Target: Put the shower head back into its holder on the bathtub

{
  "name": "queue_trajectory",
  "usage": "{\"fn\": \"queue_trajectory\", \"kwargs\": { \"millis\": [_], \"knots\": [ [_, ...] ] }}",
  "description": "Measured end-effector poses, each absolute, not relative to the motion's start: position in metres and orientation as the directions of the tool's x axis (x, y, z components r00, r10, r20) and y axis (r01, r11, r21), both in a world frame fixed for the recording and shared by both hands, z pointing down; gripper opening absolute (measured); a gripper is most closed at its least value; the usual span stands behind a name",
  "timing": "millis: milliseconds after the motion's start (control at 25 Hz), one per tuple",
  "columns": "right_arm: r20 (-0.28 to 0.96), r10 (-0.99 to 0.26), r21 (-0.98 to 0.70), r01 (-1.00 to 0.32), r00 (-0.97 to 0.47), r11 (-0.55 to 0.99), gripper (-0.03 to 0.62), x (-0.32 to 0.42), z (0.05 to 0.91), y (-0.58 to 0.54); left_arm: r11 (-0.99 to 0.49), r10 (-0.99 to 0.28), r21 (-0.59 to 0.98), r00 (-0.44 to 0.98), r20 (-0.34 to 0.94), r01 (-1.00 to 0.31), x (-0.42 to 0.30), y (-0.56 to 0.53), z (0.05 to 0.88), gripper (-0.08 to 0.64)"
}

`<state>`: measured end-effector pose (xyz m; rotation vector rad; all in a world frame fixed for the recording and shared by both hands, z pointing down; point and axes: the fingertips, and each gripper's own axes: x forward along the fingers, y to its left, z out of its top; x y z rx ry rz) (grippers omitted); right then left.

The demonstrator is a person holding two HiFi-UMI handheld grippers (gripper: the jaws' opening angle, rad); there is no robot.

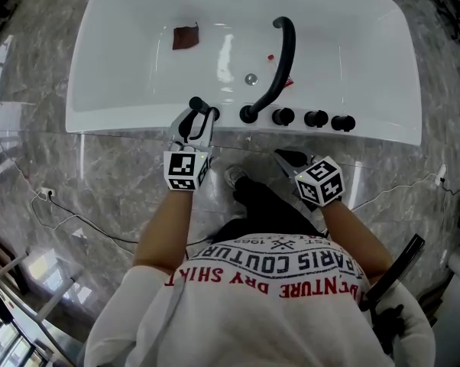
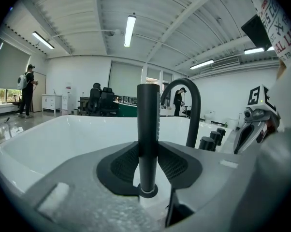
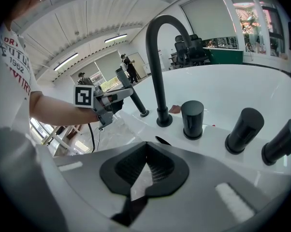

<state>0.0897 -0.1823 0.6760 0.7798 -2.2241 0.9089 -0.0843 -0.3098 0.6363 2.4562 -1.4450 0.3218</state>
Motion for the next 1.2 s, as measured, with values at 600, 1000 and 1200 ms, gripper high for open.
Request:
{"fn": "queue_trajectory", "kwargs": {
  "millis": [600,1000,1200],
  "knots": [
    [0.699,-0.308,-0.418,-0.717,-0.646,0.558,0.000,0.087,0.662,-0.177,-0.484,-0.808,0.142,0.503,0.306,-0.864,-0.078,-0.303,0.623,0.183],
    [0.610,-0.432,-0.356,-0.717,-0.664,0.599,0.000,0.106,0.595,-0.156,-0.462,-0.797,0.228,0.514,0.318,-0.857,-0.100,-0.211,0.540,0.002],
    [0.484,-0.440,-0.347,-0.628,-0.756,0.697,0.000,0.079,0.518,-0.100,-0.609,-0.686,0.264,0.664,0.297,-0.748,-0.071,-0.126,0.464,0.002]
  ]
}}
